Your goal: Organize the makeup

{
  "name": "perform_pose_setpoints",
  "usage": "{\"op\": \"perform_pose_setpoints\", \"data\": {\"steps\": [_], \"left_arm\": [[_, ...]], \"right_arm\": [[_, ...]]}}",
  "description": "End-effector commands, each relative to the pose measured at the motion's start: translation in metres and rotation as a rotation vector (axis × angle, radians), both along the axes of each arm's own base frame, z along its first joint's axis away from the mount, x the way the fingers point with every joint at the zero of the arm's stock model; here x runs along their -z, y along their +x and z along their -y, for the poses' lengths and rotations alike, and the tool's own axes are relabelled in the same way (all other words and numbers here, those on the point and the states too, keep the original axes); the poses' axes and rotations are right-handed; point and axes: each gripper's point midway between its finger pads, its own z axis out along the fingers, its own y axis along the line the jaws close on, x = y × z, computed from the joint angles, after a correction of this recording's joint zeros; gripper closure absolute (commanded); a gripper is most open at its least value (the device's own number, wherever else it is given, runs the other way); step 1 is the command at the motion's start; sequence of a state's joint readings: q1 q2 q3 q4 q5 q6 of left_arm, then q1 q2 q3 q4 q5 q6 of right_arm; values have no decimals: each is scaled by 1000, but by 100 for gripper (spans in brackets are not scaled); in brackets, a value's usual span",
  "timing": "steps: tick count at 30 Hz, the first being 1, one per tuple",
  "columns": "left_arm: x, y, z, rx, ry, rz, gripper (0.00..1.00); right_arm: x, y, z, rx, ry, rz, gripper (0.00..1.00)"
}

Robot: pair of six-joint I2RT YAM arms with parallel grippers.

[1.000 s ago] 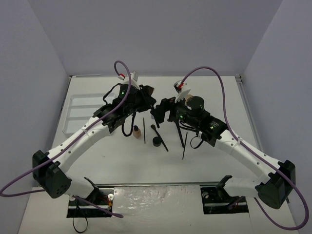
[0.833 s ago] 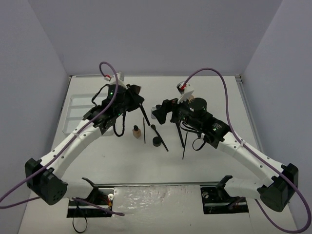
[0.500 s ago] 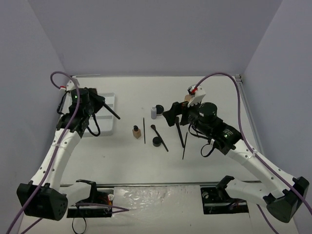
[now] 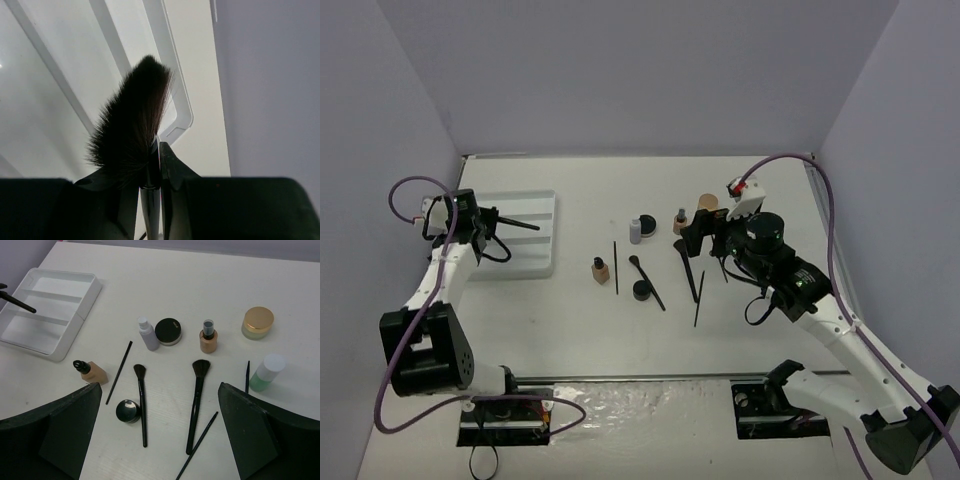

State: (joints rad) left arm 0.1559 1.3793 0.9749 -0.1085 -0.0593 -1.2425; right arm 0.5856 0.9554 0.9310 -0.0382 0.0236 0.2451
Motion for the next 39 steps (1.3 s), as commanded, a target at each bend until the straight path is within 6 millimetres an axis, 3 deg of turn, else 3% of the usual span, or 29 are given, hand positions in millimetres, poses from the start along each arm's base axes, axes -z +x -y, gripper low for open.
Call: {"op": "perform_pose_setpoints", "data": {"steps": [1, 4, 10, 18, 22, 30, 35, 39], "left_arm": [[-27, 43, -14, -109, -72, 172, 100], [-9, 55, -21, -155, -93, 129, 100], [16, 62, -36, -253, -94, 124, 97], [51, 77, -33, -253, -135, 57, 96], [61, 75, -32, -260, -150, 40, 87], [54, 74, -30, -251, -155, 49, 58], [47, 72, -26, -234, -164, 57, 49], [31, 69, -21, -196, -159, 74, 47]], "right_arm": [[-15, 2, 17, 40, -1, 58, 0], [-12, 1, 25, 64, -9, 52, 0], [-7, -1, 33, 90, -13, 38, 0], [-5, -1, 37, 108, -19, 32, 0], [-5, -2, 38, 114, -17, 31, 0], [-5, -4, 40, 114, -14, 28, 0], [-8, -6, 40, 112, -9, 35, 0], [-5, -9, 40, 108, -12, 26, 0]]}}
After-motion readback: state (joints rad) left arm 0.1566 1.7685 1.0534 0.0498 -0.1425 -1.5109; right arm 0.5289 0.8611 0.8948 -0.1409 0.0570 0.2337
